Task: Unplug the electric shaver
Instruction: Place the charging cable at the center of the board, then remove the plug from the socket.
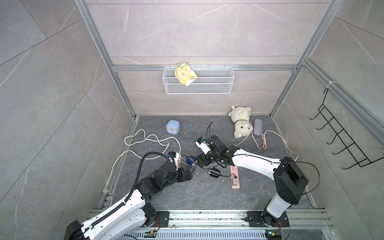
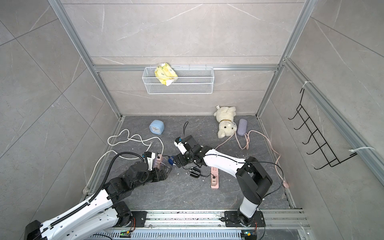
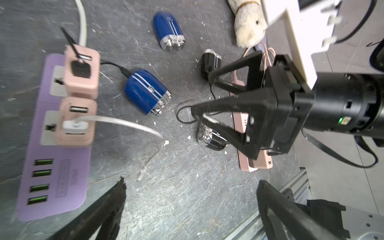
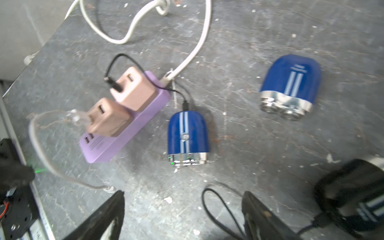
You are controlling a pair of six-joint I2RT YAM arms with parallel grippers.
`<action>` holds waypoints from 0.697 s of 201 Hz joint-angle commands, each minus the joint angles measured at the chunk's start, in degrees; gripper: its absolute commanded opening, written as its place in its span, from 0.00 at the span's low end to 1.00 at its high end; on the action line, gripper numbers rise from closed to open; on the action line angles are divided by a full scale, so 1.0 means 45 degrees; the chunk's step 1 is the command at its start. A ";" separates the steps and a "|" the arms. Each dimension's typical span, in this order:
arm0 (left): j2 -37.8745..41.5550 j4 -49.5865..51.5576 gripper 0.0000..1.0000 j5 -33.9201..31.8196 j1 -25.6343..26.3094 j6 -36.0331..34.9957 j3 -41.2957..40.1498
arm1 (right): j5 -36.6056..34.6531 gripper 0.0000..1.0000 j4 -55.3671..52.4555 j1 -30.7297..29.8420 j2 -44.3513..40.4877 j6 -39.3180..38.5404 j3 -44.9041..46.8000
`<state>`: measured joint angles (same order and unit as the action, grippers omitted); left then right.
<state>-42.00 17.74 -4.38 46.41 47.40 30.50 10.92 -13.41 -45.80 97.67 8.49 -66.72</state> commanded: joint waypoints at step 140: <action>0.2757 -0.0577 0.14 -0.3472 -0.0138 0.0481 -0.3021 | 0.0132 0.84 0.1008 -0.2396 0.0028 -0.2092 -0.1580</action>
<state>-26.79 17.02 -18.83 46.26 49.30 16.34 9.28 -10.39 -56.62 96.16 1.85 -69.21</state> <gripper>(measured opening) 0.167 0.847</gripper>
